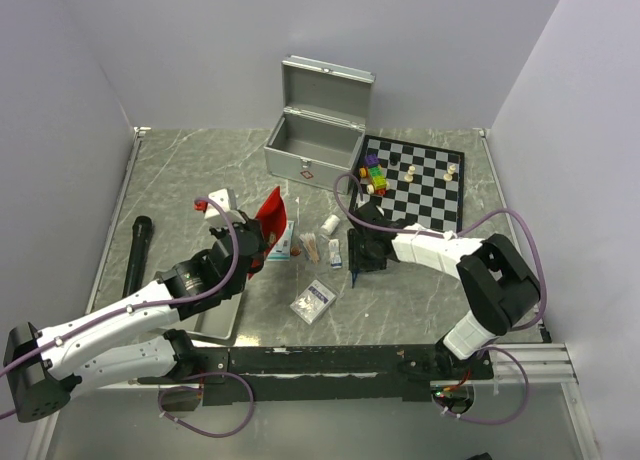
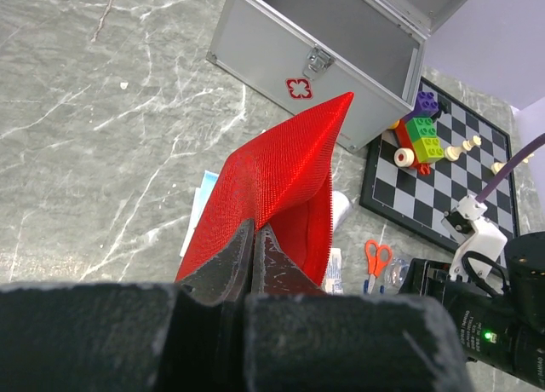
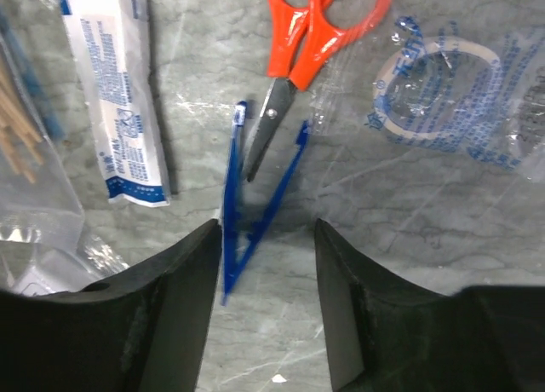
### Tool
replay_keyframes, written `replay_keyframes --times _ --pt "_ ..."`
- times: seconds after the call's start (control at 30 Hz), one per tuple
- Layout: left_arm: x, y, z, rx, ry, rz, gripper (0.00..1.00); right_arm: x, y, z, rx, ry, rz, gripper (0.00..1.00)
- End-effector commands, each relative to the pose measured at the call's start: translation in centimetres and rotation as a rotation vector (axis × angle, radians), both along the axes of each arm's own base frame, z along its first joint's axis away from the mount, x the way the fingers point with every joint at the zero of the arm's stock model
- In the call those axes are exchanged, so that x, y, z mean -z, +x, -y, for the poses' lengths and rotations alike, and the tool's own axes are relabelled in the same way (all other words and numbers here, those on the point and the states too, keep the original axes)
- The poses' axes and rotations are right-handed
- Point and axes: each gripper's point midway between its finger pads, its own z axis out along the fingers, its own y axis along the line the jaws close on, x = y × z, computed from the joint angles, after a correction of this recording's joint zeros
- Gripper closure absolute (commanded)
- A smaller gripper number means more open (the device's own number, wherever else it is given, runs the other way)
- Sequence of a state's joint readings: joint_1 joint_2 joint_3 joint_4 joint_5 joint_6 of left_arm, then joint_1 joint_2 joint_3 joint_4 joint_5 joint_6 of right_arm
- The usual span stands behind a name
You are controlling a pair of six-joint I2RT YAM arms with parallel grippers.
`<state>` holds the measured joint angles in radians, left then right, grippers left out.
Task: Organize the medicine kit
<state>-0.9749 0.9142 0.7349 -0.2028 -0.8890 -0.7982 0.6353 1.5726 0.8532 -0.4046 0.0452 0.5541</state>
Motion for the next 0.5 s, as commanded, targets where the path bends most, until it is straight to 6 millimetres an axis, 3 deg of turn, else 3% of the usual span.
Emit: replay_keyframes --times 0.0,0.13,0.3,0.47 --pt "-1.3 0.4 0.4 -0.010 -0.044 0.041 0.99 0.5 0.2 0.0 -0.013 -0.035 0.001 0.53" --pt "-1.1 0.5 0.5 -0.010 -0.039 0.036 0.99 0.9 -0.4 0.2 -0.018 -0.027 -0.012 0.66" --pt "-1.2 0.5 0.7 0.001 -0.049 0.037 0.99 0.7 -1.6 -0.1 -0.023 0.022 -0.028 0.74" --pt "-1.2 0.5 0.9 0.003 -0.048 0.038 0.99 -1.0 -1.8 0.1 -0.022 0.053 0.008 0.86"
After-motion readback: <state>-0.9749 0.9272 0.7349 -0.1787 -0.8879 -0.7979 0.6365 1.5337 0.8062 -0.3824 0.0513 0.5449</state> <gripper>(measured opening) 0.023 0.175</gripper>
